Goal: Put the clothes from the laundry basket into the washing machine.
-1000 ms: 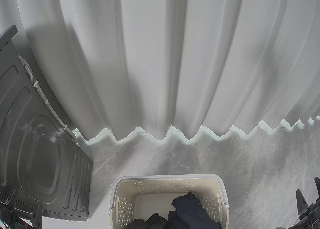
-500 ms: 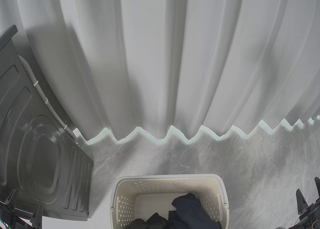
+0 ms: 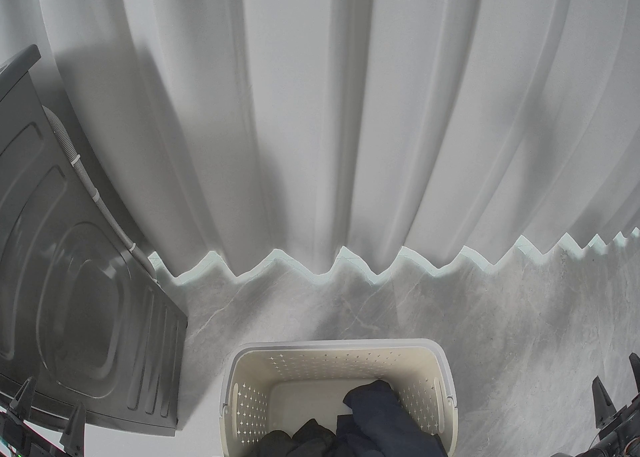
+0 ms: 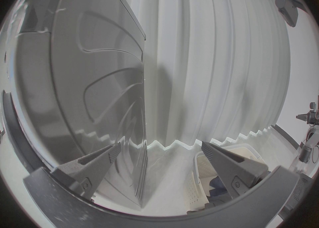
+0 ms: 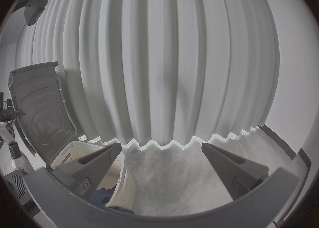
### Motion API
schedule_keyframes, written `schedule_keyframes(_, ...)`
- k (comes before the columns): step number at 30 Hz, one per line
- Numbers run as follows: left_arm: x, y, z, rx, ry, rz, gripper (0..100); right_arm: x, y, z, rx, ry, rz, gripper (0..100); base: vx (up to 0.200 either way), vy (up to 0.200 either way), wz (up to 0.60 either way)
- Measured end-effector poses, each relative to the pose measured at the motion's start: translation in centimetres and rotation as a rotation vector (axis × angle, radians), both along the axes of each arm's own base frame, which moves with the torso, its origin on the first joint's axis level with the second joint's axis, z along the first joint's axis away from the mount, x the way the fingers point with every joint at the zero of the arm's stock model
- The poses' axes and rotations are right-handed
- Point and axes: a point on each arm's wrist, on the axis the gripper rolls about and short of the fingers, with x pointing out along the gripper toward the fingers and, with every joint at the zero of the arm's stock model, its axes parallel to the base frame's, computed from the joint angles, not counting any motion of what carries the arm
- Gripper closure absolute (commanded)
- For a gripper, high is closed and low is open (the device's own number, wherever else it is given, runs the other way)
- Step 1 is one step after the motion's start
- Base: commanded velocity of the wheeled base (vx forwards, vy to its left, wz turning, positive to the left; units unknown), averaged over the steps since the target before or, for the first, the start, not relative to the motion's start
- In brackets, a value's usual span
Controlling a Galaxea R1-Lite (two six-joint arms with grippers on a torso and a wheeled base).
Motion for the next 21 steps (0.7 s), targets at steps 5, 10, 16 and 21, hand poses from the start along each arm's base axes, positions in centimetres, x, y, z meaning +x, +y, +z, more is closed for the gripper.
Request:
schedule_keyframes(5,0.00,0.00,0.00,0.000,0.000,0.001,0,0.00,0.00,0.00,0.000,0.000,0.000,0,-0.200,0.000,0.00)
schedule_keyframes(10,0.00,0.00,0.00,0.000,0.000,0.001,0,0.00,0.00,0.00,0.000,0.000,0.000,0,-0.200,0.000,0.00)
schedule_keyframes(16,0.00,0.00,-0.01,0.000,0.001,0.001,0,0.00,0.00,0.00,0.000,0.000,0.001,0,-0.200,0.000,0.00)
schedule_keyframes(21,0.00,0.00,0.00,0.000,0.000,0.000,0,0.00,0.00,0.00,0.000,0.000,0.000,0,-0.200,0.000,0.00)
